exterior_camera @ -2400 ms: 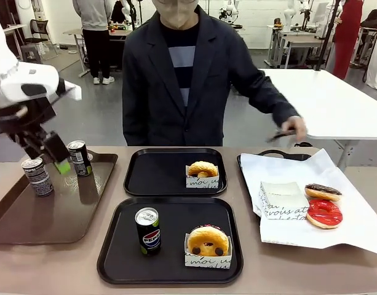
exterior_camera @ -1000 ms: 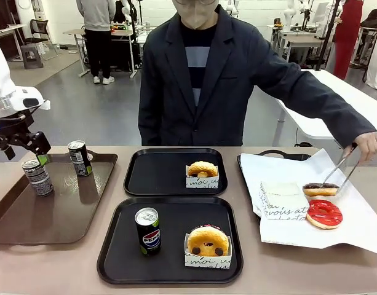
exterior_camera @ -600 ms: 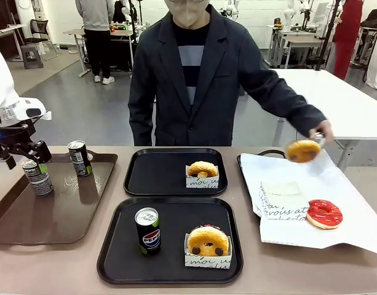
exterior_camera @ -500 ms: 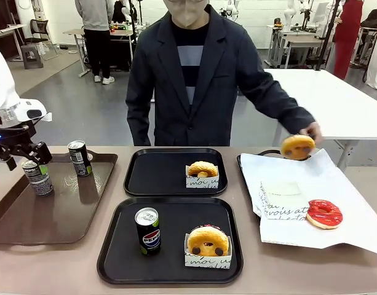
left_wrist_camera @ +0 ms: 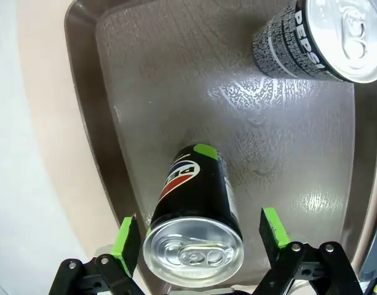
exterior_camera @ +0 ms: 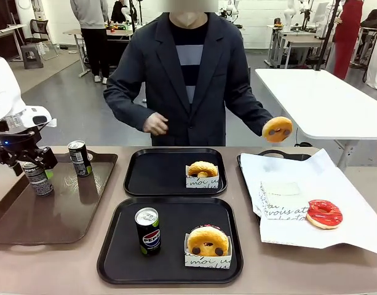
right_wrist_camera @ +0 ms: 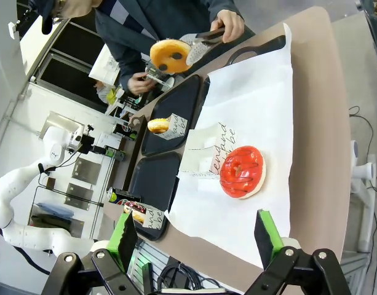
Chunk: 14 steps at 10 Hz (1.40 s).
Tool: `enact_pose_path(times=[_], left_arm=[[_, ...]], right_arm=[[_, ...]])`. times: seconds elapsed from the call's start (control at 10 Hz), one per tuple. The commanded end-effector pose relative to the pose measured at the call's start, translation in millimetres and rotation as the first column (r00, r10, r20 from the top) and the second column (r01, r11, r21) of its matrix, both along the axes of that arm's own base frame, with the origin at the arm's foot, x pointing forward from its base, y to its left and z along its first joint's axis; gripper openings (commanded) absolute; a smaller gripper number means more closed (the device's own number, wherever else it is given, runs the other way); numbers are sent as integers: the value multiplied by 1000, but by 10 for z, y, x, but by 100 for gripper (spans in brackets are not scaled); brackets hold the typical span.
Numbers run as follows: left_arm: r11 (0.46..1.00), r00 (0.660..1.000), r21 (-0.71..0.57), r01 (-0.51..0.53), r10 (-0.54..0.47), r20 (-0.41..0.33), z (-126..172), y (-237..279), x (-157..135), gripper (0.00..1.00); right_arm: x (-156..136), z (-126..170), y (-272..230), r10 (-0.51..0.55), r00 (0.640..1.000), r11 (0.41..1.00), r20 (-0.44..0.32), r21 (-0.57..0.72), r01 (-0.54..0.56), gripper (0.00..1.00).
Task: Set up donuts and drinks on trays.
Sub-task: Pick up one Pepsi coke from the Handle tray and place it on the Flat Tray without a Pepsi coke.
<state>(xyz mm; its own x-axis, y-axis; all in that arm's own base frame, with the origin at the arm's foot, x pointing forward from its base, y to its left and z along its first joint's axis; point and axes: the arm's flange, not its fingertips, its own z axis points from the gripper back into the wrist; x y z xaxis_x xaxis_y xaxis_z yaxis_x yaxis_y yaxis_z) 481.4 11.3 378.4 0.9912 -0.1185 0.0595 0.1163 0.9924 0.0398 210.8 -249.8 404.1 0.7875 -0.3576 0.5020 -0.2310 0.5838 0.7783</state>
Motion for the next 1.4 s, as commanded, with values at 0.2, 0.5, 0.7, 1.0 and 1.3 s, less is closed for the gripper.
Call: enact_pose_path(times=[0.2,0.5,0.7,1.0,1.3], left_arm=[[998,999,-52,21,-20,25,-63,-8,-12,46],[998,1000,-58,5,-5,5,-70,-17,7,0],[998,1000,-61,-6,6,-7,-87,-17,2,11],[995,999,-101,3,-6,-33,108,-119,-72,0],[989,989,-71,133,-137,-49,995,-621,-835,0]], right_arm=[[28,-6,-7,-5,999,1000,37,16,4,100],[28,-6,-7,-5,999,1000,37,16,4,100],[28,-6,-7,-5,999,1000,37,16,4,100],[28,-6,-7,-5,999,1000,37,16,4,100],[28,-6,-7,-5,999,1000,37,16,4,100]])
